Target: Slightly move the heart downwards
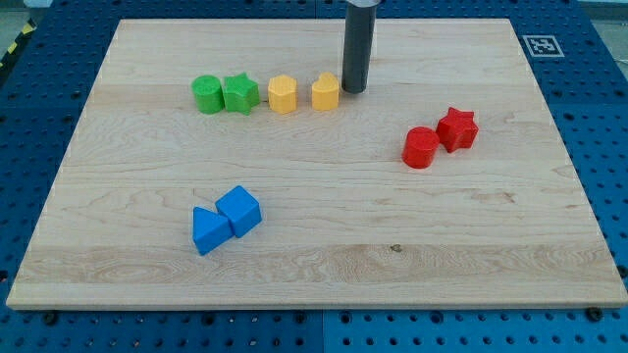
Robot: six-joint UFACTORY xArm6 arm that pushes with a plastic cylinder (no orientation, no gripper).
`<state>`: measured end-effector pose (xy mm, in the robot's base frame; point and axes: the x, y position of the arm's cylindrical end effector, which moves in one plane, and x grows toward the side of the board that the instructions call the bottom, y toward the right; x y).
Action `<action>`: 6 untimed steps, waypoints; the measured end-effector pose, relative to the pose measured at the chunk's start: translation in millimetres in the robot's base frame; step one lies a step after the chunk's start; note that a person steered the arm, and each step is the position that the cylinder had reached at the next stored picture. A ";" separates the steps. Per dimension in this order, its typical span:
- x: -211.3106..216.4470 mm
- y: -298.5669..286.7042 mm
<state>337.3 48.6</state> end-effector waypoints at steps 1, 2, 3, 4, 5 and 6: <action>-11.2 -0.1; -20.7 -13.3; -20.6 -28.1; -20.6 -34.1; -19.8 -34.1; -19.6 -34.1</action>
